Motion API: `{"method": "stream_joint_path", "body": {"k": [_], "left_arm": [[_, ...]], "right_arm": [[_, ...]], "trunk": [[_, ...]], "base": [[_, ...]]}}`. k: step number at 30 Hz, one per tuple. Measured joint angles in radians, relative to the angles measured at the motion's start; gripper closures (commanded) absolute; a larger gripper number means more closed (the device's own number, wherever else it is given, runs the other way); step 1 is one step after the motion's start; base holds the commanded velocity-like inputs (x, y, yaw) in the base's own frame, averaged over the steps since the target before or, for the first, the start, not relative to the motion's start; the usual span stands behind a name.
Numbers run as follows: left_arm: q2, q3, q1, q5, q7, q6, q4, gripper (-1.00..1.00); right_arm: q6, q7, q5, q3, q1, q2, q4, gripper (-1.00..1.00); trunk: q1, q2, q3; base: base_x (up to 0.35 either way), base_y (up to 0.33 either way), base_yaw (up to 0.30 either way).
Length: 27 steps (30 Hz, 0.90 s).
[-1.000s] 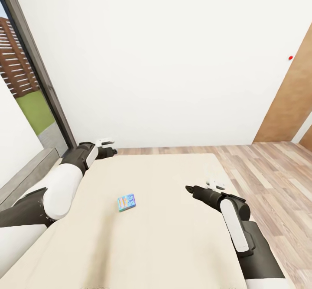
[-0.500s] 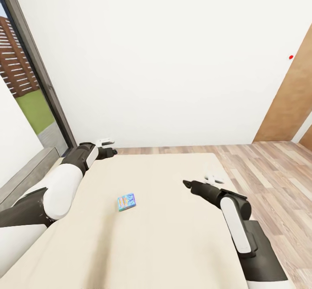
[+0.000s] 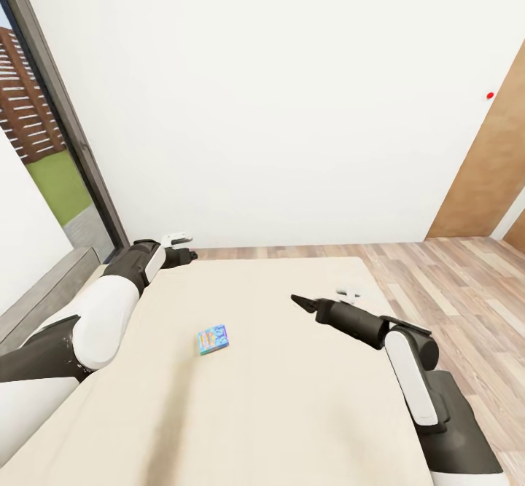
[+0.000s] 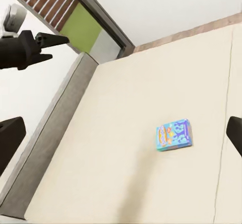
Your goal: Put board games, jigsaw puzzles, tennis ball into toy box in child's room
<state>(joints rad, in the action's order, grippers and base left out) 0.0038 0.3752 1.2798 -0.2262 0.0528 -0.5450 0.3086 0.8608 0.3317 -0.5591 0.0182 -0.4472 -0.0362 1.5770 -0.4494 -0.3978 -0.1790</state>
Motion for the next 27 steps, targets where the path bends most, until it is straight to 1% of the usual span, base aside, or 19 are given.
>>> {"method": "stream_joint_path", "body": {"k": [3,7,15,27], "left_arm": [[-0.001,0.0,0.0,0.001,0.0,0.01,0.0,-1.0],[-0.004,-0.001,0.0,0.002,0.0,0.041,-0.002,-1.0],[-0.005,-0.001,0.0,0.003,0.0,0.059,-0.004,-1.0],[-0.005,-0.002,-0.001,0.005,0.0,0.065,-0.005,-1.0]], "right_arm": [[-0.004,0.067,0.005,-0.02,0.004,-0.017,-0.002,-1.0],[-0.006,0.098,0.008,-0.03,0.009,-0.025,-0.004,-1.0],[-0.007,0.108,0.01,-0.034,0.012,-0.028,-0.009,-1.0],[-0.007,0.109,0.011,-0.035,0.011,-0.028,-0.01,-1.0]], "trunk": [[0.0,0.0,-0.003],[0.0,0.0,-0.009],[0.0,0.0,-0.022],[0.0,0.0,-0.042]], "base": [[0.0,0.0,0.0],[0.0,0.0,0.0],[0.0,0.0,0.0],[0.0,0.0,0.0]]}}
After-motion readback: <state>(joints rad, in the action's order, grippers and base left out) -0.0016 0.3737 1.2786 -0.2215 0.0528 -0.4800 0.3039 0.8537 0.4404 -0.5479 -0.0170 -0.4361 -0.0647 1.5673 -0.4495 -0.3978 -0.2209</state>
